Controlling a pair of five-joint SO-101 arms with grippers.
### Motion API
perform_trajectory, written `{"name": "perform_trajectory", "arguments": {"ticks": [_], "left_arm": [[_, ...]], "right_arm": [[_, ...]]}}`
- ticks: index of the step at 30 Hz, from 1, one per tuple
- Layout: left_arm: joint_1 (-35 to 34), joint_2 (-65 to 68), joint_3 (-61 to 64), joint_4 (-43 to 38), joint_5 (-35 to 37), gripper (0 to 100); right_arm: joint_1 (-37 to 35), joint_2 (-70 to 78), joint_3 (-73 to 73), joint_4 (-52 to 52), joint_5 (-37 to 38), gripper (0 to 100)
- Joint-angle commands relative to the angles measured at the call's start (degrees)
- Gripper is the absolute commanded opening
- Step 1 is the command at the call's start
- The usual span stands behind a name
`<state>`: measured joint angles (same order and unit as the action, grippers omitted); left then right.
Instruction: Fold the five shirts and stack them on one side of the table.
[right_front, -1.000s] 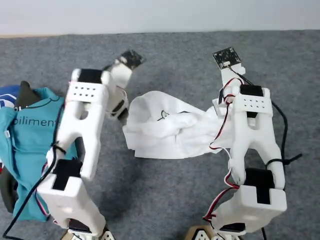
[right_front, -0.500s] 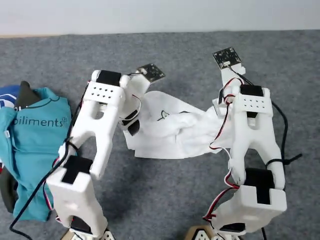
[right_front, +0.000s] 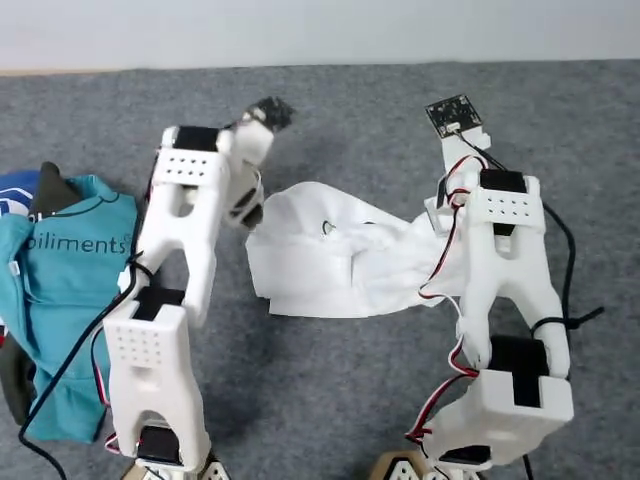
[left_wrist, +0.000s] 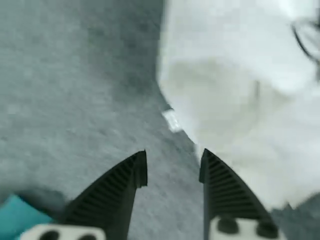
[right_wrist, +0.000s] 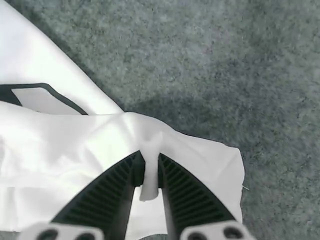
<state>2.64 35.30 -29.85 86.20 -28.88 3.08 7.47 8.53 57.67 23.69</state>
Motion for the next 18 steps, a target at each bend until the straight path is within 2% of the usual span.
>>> {"name": "perform_trajectory", "arguments": {"ticks": [1,7,18], "left_arm": [[-0.1,0.5,-8.1,2.2,1.2,18],[1.8,0.7,-15.0,14.2,-0.6,18],[7.1,-5.7,0.9,13.4,-4.7,18]], "right_arm": [[-0.4,-0.5,-3.3,-2.3,-0.4,0.9],[-0.3,-0.5,-3.3,-3.4,-0.4,0.9],[1.5,-0.5,-3.3,-3.2,-0.2,0.9]]}}
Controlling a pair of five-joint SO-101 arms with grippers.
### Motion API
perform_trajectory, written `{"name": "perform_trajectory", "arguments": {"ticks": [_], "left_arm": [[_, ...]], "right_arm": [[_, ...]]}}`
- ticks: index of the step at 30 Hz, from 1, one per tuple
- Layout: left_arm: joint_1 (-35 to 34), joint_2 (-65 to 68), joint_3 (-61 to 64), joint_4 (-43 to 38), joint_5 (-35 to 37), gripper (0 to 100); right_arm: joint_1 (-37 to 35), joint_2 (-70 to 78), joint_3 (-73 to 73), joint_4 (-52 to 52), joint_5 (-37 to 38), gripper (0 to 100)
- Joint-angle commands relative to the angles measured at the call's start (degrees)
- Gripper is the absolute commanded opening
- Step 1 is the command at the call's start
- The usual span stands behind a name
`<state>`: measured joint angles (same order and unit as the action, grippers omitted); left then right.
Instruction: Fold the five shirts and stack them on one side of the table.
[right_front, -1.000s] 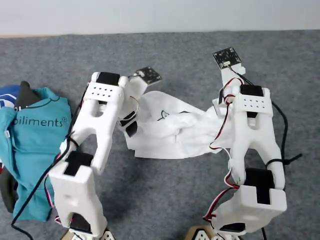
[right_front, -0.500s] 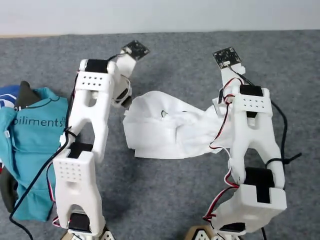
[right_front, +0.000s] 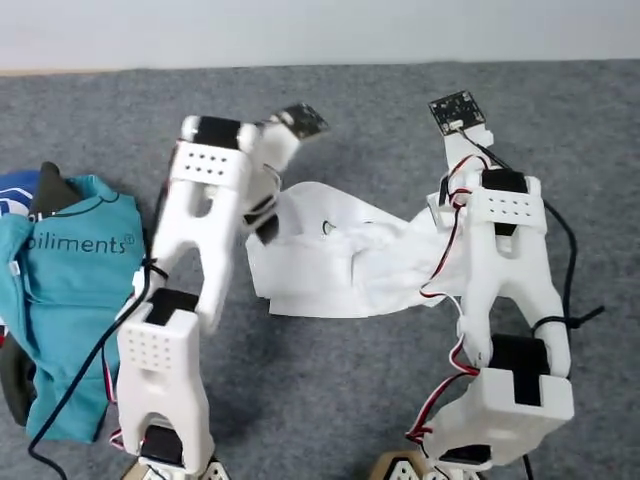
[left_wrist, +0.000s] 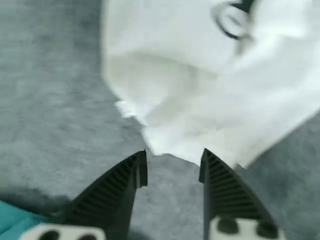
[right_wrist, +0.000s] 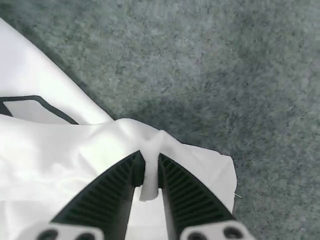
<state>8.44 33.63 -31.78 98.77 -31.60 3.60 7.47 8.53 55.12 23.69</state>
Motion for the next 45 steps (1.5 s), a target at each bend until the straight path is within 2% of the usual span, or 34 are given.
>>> {"name": "perform_trajectory", "arguments": {"ticks": [1,10,16,31,33,36,42,45], "left_arm": [[1.4,-3.9,4.1,-0.3,-2.4,18],[-1.2,2.6,5.9,-12.2,-2.2,18],[-1.1,1.0,0.9,-9.1,-2.1,18],[0.4,9.8,0.5,-10.5,-2.5,17],[1.1,9.5,0.3,-10.4,-2.5,13],[2.1,7.8,-2.0,-7.5,-2.5,0],[1.7,1.0,-10.4,1.2,-2.5,0],[0.5,-5.0,-12.7,1.7,-2.1,0]], "right_arm": [[1.0,-0.5,-3.3,-0.6,-0.2,0.9],[1.0,-0.7,-3.3,-0.5,-0.3,0.9],[1.0,-0.6,-3.3,-0.5,-0.3,0.9],[0.8,-0.6,-3.3,-0.6,-0.4,0.9],[0.7,-0.6,-3.3,-0.6,-0.4,0.9],[0.8,-1.1,-3.3,-0.5,-0.4,0.9],[0.8,-2.2,-7.6,5.4,-0.4,0.9],[0.7,-2.9,-12.1,10.9,-0.4,0.9]]}}
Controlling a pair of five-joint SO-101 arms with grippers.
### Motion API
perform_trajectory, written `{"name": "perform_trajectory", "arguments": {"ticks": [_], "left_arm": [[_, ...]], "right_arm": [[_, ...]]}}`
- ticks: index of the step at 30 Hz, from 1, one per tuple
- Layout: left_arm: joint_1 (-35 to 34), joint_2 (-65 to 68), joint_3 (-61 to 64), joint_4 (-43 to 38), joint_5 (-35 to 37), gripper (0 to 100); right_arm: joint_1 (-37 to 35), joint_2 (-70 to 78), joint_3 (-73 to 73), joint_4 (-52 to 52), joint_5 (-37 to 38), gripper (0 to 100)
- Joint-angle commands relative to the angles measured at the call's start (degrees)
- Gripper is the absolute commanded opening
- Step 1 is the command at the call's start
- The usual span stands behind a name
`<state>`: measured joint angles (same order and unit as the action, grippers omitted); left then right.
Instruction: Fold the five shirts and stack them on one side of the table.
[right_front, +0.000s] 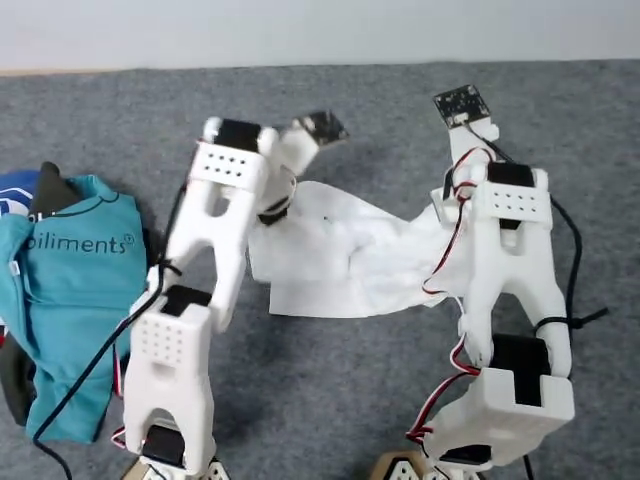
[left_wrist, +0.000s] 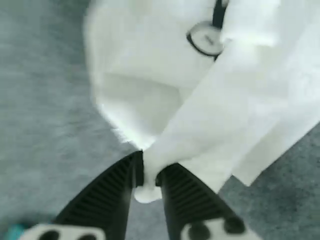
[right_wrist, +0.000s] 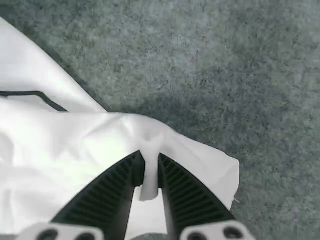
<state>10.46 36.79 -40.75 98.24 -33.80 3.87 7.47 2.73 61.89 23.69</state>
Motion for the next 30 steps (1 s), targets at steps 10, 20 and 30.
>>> {"name": "perform_trajectory", "arguments": {"ticks": [10,20,30], "left_arm": [[-9.7,-28.9,-4.2,2.2,12.0,0],[-11.3,-43.5,-4.2,0.9,13.8,0],[-11.3,-54.1,-4.2,-10.1,13.6,0]], "right_arm": [[0.7,-6.4,-28.4,23.3,-0.4,0.9],[0.6,-9.0,-49.1,33.9,-0.4,0.9],[0.3,-15.2,-65.0,35.6,-0.4,0.9]]}}
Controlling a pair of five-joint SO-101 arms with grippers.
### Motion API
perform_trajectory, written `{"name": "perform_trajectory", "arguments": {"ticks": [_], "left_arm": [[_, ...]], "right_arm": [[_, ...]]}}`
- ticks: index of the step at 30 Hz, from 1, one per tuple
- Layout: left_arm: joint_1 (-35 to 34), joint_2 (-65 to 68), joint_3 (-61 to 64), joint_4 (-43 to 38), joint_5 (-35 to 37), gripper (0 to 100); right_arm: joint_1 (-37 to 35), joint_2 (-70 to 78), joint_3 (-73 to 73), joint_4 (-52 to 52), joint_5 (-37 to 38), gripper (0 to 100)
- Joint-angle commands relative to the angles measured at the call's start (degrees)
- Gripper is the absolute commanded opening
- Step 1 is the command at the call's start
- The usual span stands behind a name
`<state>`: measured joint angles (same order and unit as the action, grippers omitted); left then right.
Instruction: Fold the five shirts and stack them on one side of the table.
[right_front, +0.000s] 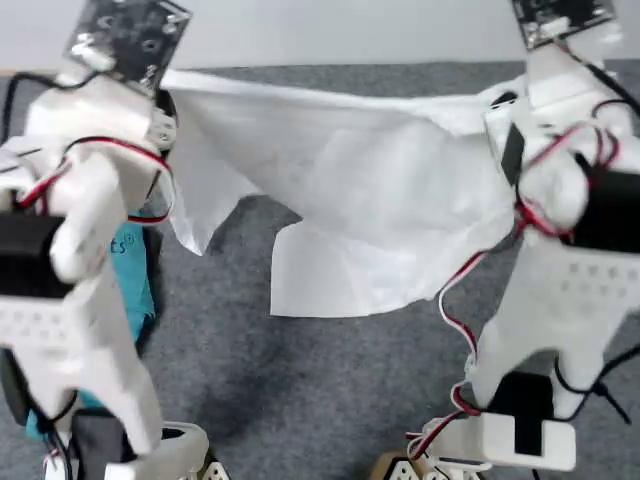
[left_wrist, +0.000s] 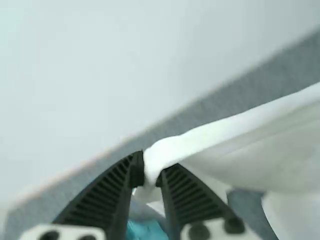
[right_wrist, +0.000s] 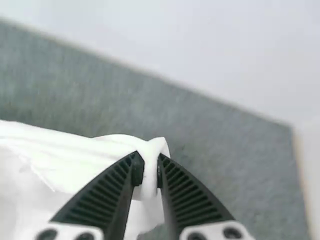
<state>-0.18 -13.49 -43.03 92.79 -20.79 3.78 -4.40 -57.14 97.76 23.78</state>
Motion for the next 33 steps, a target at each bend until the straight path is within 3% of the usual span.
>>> {"name": "perform_trajectory", "arguments": {"ticks": [1,8,12,16,28,33], "left_arm": [[-0.7,-4.7,-1.9,-6.1,0.6,0],[-0.8,-12.0,-2.0,-18.3,0.5,0],[-0.9,-15.3,-1.7,-20.4,-0.6,0],[-1.1,-17.7,-1.5,-16.5,-6.0,0],[-1.2,-24.7,-1.5,-7.5,-6.8,0],[-1.2,-27.8,-1.5,-4.5,-11.0,0]], "right_arm": [[0.4,-3.9,-6.2,-0.7,-0.5,0.9],[0.8,-8.4,-13.4,-6.4,-0.3,0.8],[0.8,-12.6,-14.7,-8.7,0.2,0.8],[1.1,-16.1,-14.5,-7.3,4.0,0.8],[6.1,-22.4,-14.6,-2.2,4.7,0.8],[6.3,-24.9,-14.6,-3.6,4.7,0.8]]}}
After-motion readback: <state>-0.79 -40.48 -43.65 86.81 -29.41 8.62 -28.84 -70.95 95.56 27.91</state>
